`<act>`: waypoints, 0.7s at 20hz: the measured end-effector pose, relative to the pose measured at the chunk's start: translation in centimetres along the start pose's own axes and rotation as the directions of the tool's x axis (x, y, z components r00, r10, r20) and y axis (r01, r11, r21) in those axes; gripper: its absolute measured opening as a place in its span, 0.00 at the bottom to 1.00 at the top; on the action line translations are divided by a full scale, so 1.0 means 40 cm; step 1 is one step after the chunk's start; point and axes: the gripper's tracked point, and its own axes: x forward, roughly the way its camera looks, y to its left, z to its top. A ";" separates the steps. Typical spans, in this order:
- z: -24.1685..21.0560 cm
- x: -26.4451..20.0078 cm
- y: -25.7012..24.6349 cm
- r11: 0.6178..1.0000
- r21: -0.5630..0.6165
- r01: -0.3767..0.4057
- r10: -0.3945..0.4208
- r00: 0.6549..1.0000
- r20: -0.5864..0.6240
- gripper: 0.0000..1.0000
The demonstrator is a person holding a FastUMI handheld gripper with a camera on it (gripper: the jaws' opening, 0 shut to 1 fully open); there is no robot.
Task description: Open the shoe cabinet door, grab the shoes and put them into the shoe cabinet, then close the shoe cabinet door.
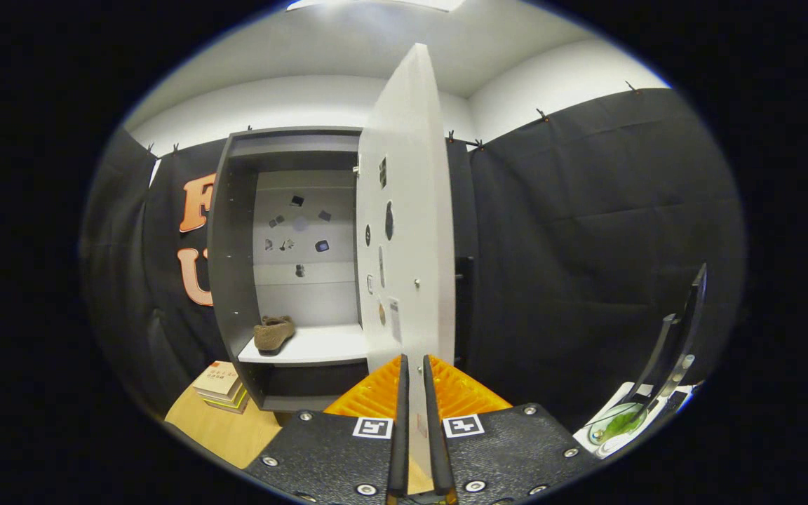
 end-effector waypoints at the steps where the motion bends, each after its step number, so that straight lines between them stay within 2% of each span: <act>1: -0.020 -0.011 0.038 1.000 0.009 -0.011 0.011 1.000 -0.023 0.12; 5: -0.115 -0.039 0.136 0.999 -0.013 -0.049 0.048 0.994 -0.099 0.13; 9: -0.257 0.009 0.242 0.990 0.036 -0.134 0.139 0.969 -0.205 0.17; 14: -0.460 0.084 0.321 0.982 0.061 -0.177 0.187 0.940 -0.285 0.20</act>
